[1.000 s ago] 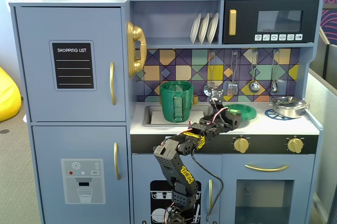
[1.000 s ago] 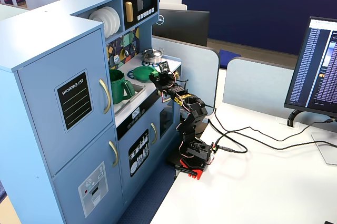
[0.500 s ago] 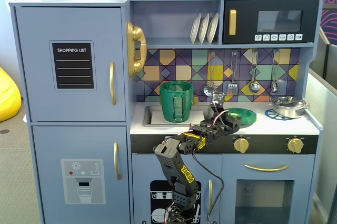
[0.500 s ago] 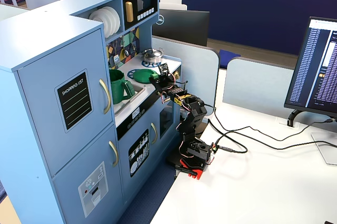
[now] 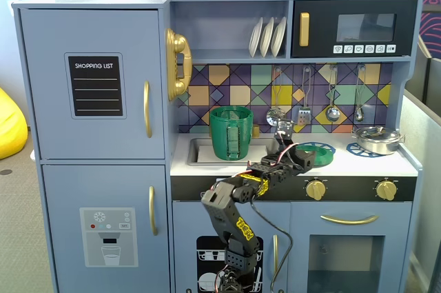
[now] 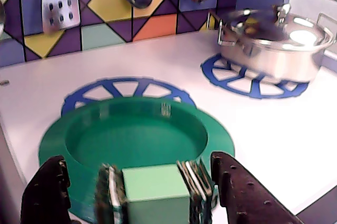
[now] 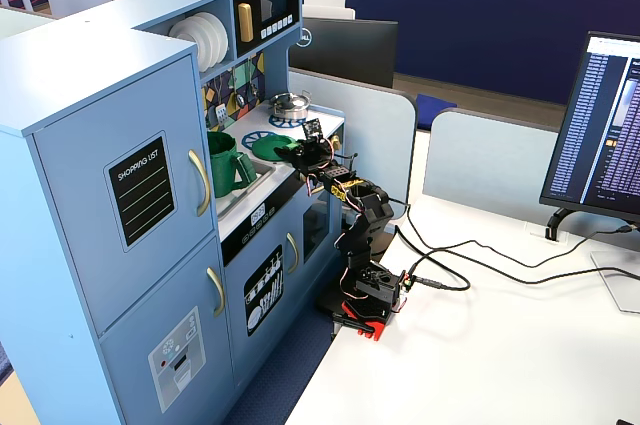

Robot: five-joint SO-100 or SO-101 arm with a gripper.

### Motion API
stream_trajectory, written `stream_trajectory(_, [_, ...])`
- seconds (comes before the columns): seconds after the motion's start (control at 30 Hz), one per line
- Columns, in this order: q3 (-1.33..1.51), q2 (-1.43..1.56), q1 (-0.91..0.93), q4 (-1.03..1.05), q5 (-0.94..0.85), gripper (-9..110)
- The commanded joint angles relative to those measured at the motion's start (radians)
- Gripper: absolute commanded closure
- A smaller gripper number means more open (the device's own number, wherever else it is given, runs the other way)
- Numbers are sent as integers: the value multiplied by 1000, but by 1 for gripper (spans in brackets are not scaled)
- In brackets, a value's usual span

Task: Take off the lid from the green recipient and place it on the counter

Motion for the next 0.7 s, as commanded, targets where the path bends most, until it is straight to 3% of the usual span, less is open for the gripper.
stream_trajectory(0.0, [-18, 206, -41, 144, 14, 73])
stream_trajectory(0.4, [63, 787, -247, 916, -8, 77])
stream_trajectory(0.67, [176, 911, -411, 1210, -64, 78])
